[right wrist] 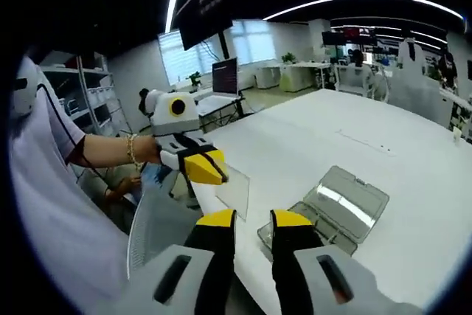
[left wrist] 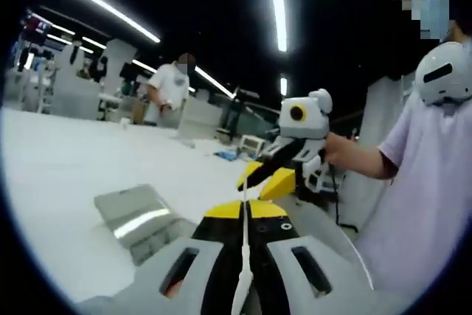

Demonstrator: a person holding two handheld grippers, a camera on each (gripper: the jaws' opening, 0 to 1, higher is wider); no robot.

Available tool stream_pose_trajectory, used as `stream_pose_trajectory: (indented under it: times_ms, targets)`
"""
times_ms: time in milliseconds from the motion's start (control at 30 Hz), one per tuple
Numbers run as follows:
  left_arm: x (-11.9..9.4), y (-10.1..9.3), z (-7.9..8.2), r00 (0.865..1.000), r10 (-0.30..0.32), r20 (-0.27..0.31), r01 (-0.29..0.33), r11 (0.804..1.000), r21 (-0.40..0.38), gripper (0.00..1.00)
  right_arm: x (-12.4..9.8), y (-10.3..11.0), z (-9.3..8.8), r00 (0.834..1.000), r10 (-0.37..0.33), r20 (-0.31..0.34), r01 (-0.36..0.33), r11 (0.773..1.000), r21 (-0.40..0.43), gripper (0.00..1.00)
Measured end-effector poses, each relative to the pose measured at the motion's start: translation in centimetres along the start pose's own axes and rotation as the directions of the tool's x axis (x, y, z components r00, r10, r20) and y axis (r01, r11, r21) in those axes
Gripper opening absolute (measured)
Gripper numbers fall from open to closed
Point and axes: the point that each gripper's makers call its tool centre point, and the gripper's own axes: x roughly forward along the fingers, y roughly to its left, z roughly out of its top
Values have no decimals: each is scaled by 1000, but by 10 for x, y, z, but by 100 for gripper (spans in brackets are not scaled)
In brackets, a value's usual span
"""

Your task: Insert the divider into the dual guide fixture by aligning both edges with the guide slots and pushing it downward to the bottom, including one-sided entry, uneven engagement, binding, and posture correction.

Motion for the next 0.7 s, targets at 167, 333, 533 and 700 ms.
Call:
stream_pose_trajectory:
  times_ms: [167,333,533,700]
  targets:
    - [1,-12,0,999,-43,5,43,999,-13,0,2,17,8,996,88,25,-88,996,11,12]
    - [2,-17,1,997,-70,15,70,997,-24,0,2,23,12,991,125,43,-126,992,26,8]
    - [1,-21,0,996,-89,23,90,995,-42,0,0,23,10,991,131,41,-132,991,34,2]
    - [-2,-24,4,991,-119,67,125,988,-94,0,-4,29,16,981,176,81,-180,982,53,0]
